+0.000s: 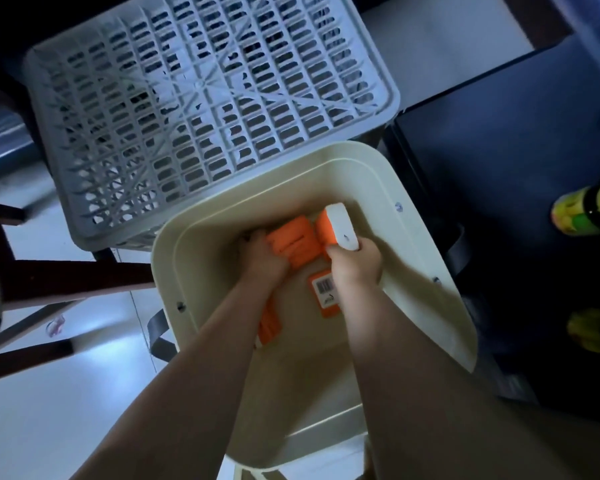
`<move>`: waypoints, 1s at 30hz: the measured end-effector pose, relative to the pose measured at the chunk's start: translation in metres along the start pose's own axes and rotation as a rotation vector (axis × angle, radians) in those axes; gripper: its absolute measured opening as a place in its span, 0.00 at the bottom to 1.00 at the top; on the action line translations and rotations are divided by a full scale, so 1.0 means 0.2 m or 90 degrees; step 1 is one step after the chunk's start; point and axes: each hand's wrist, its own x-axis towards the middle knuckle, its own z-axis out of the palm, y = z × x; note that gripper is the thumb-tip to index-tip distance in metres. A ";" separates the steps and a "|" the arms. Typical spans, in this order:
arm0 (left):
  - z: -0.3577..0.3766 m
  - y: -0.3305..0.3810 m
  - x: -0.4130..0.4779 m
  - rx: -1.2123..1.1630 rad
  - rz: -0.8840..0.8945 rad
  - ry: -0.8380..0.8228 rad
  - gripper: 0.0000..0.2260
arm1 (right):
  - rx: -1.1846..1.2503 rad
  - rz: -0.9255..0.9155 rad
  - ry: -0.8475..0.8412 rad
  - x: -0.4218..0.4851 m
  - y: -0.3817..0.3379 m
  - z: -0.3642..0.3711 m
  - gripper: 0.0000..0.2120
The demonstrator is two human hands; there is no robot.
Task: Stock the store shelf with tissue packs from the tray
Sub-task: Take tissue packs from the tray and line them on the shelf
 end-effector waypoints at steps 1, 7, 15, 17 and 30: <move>-0.01 0.04 -0.03 -0.061 -0.009 -0.006 0.22 | 0.028 -0.001 0.004 -0.02 0.00 -0.02 0.11; -0.13 0.11 -0.17 -0.299 -0.033 -0.022 0.21 | 0.128 -0.063 -0.016 -0.19 -0.05 -0.16 0.13; -0.38 0.20 -0.37 -0.398 0.026 -0.001 0.14 | 0.052 -0.245 0.007 -0.40 -0.14 -0.35 0.14; -0.45 0.25 -0.45 -0.425 0.058 -0.017 0.14 | 0.077 -0.252 0.012 -0.48 -0.18 -0.39 0.18; -0.69 0.73 -1.00 -0.491 0.290 -0.162 0.12 | 0.218 -0.379 0.042 -0.91 -0.50 -0.87 0.13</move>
